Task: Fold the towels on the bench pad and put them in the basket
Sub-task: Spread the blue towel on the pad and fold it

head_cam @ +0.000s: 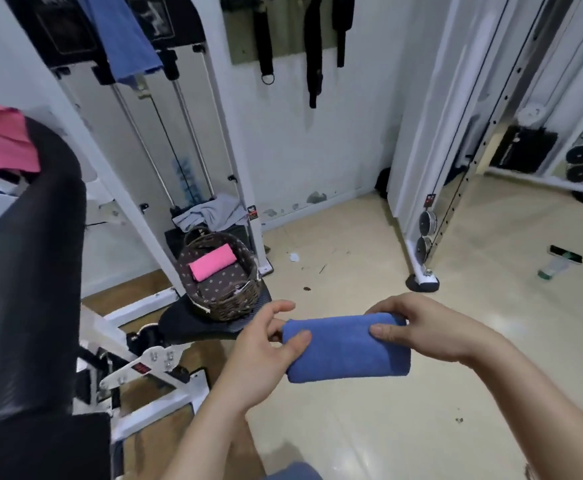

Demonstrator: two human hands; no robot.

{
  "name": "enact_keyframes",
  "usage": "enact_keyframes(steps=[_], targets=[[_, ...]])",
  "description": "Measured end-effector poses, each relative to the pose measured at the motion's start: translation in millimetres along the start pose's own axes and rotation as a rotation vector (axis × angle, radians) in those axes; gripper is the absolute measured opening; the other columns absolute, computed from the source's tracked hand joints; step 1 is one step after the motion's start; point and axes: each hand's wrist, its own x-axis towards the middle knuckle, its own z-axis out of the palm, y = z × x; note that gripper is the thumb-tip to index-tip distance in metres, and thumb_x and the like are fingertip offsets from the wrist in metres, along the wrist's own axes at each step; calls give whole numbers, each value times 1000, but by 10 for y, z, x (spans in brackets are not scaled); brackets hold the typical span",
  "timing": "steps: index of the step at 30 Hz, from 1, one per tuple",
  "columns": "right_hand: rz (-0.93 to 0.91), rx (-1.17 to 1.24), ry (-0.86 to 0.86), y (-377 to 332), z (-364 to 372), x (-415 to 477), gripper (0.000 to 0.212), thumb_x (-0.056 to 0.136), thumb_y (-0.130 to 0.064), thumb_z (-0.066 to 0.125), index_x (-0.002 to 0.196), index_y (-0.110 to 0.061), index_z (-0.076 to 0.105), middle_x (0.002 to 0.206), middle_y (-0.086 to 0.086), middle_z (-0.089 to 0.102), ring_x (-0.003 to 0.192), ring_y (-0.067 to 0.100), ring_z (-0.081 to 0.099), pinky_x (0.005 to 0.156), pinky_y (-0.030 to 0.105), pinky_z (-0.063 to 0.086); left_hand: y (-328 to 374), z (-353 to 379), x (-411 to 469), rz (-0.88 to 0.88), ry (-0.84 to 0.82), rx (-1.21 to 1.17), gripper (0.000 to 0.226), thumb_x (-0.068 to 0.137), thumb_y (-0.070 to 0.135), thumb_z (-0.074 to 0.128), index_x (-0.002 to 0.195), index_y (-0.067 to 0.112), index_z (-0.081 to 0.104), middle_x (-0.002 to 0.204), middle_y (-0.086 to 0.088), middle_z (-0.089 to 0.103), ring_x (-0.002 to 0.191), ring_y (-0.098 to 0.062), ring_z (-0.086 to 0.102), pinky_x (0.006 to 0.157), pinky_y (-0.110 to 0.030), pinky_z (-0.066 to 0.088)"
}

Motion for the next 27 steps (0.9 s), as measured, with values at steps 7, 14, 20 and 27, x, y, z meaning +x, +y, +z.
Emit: enact_keyframes(steps=[7, 14, 20, 27], targets=[[-137, -213, -7, -124, -168, 1193, 24, 82, -17, 64, 101, -32, 66, 105, -7, 57, 98, 11, 56, 87, 32, 49, -90, -272, 842, -78, 281, 76, 26, 84, 8, 70, 99, 29, 68, 94, 7, 70, 86, -11, 66, 78, -27, 56], [-259, -405, 124, -478, 19, 2686, 29, 75, -23, 72, 102, -32, 69, 97, -7, 63, 98, 17, 51, 76, 29, 41, -330, -1045, 1849, -70, 394, 554, 31, 76, 22, 77, 104, 31, 69, 101, 21, 60, 94, -2, 53, 84, -19, 39], [-290, -444, 29, -748, 380, 4039, 29, 80, -18, 68, 108, -25, 62, 107, -5, 62, 99, 19, 56, 77, 26, 39, -969, -1670, 2653, -228, 410, 535, 25, 86, 24, 70, 107, 36, 63, 91, 10, 62, 83, -10, 57, 70, -20, 43], [-291, -742, -261, -782, 956, 5128, 27, 78, -8, 54, 105, -10, 51, 102, 12, 62, 95, 33, 59, 64, 32, 33, -1854, -2059, 3340, -315, 144, 998, 22, 79, 30, 73, 100, 31, 65, 84, 9, 68, 88, -17, 58, 70, -32, 29]])
